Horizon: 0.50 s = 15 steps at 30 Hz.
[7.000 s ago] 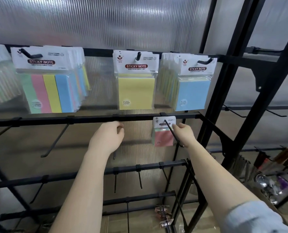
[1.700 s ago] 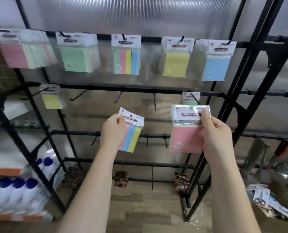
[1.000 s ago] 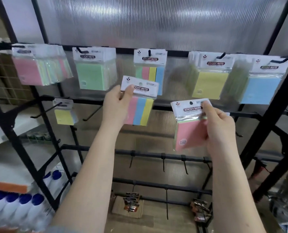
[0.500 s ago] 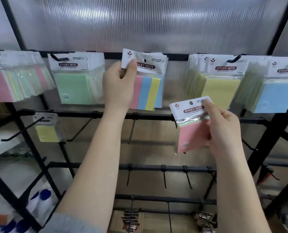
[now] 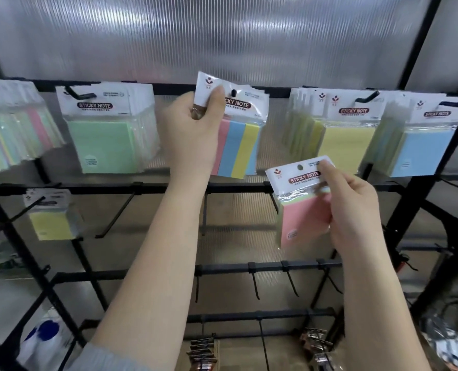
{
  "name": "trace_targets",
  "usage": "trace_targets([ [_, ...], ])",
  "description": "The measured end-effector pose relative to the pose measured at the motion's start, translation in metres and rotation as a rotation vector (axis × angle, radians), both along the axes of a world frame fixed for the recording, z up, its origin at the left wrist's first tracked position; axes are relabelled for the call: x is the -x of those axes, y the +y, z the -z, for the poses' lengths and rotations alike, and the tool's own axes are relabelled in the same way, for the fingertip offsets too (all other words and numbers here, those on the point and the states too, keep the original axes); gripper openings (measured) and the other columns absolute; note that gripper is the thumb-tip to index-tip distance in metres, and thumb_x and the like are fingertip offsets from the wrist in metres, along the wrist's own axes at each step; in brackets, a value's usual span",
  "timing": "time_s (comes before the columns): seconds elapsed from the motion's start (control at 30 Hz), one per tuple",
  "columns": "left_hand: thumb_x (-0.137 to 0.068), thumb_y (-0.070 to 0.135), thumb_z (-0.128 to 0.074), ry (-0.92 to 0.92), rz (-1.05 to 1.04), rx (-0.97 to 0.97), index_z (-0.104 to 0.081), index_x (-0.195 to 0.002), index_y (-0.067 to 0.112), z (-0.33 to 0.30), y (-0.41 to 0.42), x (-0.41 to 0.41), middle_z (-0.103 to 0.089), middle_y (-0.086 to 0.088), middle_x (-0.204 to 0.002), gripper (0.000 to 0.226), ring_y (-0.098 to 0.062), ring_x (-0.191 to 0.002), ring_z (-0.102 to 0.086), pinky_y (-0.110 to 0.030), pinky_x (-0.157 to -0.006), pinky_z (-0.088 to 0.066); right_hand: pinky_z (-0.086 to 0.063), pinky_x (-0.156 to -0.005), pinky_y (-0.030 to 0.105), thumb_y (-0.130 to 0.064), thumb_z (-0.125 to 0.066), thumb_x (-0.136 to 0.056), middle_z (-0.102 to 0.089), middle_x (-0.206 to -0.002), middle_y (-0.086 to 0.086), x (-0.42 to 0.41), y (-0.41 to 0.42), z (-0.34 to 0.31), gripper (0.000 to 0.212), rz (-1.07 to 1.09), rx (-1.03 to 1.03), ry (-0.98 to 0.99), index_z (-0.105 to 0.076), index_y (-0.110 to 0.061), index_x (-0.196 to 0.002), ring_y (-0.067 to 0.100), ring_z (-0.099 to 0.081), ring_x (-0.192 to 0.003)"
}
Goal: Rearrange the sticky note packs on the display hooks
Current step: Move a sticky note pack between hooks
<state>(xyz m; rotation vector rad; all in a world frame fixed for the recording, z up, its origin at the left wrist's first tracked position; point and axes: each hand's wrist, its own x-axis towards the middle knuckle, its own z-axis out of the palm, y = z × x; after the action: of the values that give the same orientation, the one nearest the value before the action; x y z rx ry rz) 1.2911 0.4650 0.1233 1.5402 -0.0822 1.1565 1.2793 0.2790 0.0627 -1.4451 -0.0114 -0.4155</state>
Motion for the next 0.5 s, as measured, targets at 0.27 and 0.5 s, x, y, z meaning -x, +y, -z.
trace_targets([
  [0.27,-0.090,0.031,-0.061,0.031,-0.010,-0.022,-0.065,-0.077,0.008,0.006,-0.001,-0.007,-0.056,0.013,-0.060,0.026,0.006,-0.052,-0.050,-0.011,-0.049,-0.035,-0.032,-0.062,0.028,-0.049,-0.062,-0.073,-0.063,-0.056,-0.012,0.006,0.003,-0.002,0.026,0.023,0.004,-0.003,-0.072,-0.029,-0.058,0.003,-0.046,-0.052],
  [0.5,-0.085,0.033,-0.067,0.030,-0.099,-0.073,-0.053,-0.073,0.013,0.003,0.000,-0.013,-0.055,-0.002,-0.075,0.027,0.001,-0.060,-0.039,-0.009,-0.056,-0.032,-0.033,-0.072,0.034,-0.044,-0.064,-0.078,-0.065,-0.068,-0.004,0.015,0.004,-0.006,0.027,0.017,0.002,-0.017,-0.070,-0.026,-0.058,0.018,-0.050,-0.071],
])
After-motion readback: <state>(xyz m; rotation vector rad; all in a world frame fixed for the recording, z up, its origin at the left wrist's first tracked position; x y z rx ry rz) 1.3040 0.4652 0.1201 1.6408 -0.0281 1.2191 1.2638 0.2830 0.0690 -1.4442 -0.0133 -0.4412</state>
